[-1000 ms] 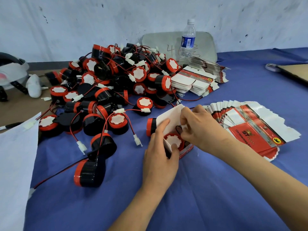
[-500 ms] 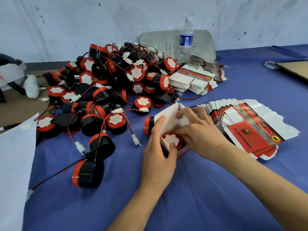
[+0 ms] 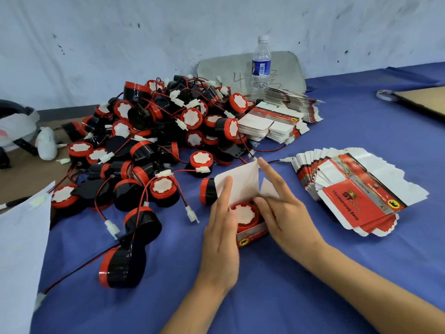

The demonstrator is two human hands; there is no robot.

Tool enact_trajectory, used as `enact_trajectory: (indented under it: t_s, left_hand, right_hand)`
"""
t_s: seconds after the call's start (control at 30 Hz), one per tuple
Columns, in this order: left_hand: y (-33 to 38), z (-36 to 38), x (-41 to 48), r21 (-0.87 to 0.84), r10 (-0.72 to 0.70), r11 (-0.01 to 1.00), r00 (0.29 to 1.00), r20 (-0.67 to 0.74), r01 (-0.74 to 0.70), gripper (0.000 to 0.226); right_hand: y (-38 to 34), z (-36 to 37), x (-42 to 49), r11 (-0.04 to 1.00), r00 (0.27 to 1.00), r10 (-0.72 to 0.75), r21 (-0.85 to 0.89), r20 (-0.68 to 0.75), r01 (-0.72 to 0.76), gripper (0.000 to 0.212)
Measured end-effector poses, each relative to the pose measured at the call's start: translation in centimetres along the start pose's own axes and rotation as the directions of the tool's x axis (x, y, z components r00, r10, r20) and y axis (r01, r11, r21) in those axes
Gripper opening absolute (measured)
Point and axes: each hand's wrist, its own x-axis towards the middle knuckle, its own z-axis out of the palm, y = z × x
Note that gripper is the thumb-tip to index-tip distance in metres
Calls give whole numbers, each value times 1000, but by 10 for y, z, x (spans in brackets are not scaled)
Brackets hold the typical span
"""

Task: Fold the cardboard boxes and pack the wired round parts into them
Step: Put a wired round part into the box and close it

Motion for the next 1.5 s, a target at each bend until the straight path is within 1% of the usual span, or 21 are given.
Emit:
enact_trajectory:
  t_s: [0.03, 0.1, 0.2, 0.27, 0.33, 0.43, 0.53, 0.57, 0.6, 0.67, 0.77, 0.83, 0.87, 0.9, 1.0, 1.07, 1.13, 1.2, 1.3, 1.37, 1.5]
  left_hand:
    - [-1, -1, 1, -28, -10, 1000, 1000, 9, 10, 48]
    - [-1, -2, 2, -16, -22, 1000, 999, 41, 23, 45]
    - [0, -4, 4, 26, -55, 998, 997, 59, 53, 54]
    - [1, -4, 5, 108, -49, 993, 998, 50, 44, 68]
    - [2, -4, 6, 142, -61, 988, 997, 39, 55, 79]
    - [3, -4, 7, 134, -71, 989, 997, 23, 67, 80]
    - [4, -5, 5, 151, -46, 988, 999, 27, 42, 80]
    - [4, -5, 5, 151, -41, 988, 999, 25, 37, 82]
    - [5, -5, 5, 149, -41, 988, 999, 19, 38, 84]
    - [5, -6, 5, 149, -46, 988, 999, 9, 44, 91]
    - [4, -6, 6, 154, -27, 988, 1000, 3, 27, 94]
    - [5, -6, 5, 184, 19, 983, 1000, -8, -17, 89]
    - [5, -6, 5, 202, 51, 978, 999, -12, -47, 81]
    - [5, -5, 5, 220, 79, 973, 997, -22, -72, 69]
    - [2, -3, 3, 297, 101, 953, 991, -93, -69, 34]
    - [1, -1, 0, 383, 144, 919, 985, -98, -96, 22]
    - [0, -2, -2, 507, 226, 845, 973, -49, -171, 23]
    - [-2, -4, -1, 578, 228, 796, 974, -10, -180, 29]
    - [-3, -5, 0, 568, 175, 811, 985, -3, -142, 30]
    - [-1, -4, 0, 544, 168, 826, 986, 11, -147, 33]
    - [-2, -3, 3, 533, 173, 832, 985, 15, -154, 39]
  right_hand:
    - [0, 1, 0, 999, 999, -42, -23, -32, 41, 31]
    - [1, 3, -1, 995, 993, -85, -52, -76, 81, 34]
    - [2, 6, -7, 999, 999, -19, -33, -44, 17, 40]
    - [3, 6, -10, 1000, 1000, -21, -7, -19, 21, 40]
    - [3, 5, -12, 997, 997, -76, -23, -30, 76, 41]
    - [2, 2, -16, 968, 975, -221, -116, 10, 221, 42]
    - [4, -3, -18, 957, 953, -285, -17, 99, 288, 44]
    - [5, -4, -18, 961, 956, -277, 23, 95, 276, 45]
    - [6, -5, -18, 969, 969, -238, 79, 70, 233, 45]
    - [7, -6, -15, 969, 994, -103, 227, 24, 95, 45]
    - [12, -7, -8, 940, 999, 27, 340, 33, -37, 48]
    - [14, -10, -5, 887, 993, 94, 446, 76, -118, 42]
    - [15, -11, -4, 871, 990, 105, 471, 99, -140, 36]
    - [17, -12, -3, 872, 988, 105, 466, 116, -147, 31]
    - [19, -12, -3, 897, 983, 99, 413, 156, -156, 37]
    - [19, -10, -5, 913, 993, 63, 397, 96, -97, 35]
    - [19, -6, -7, 932, 999, 42, 359, 24, -48, 31]
    - [19, -6, -8, 936, 998, 61, 348, -9, -54, 29]
    - [19, -5, -9, 915, 996, 92, 396, -12, -79, 26]
    - [17, -5, -9, 895, 993, 117, 435, -19, -97, 24]
    - [16, -4, -11, 807, 967, 255, 545, 28, -229, 20]
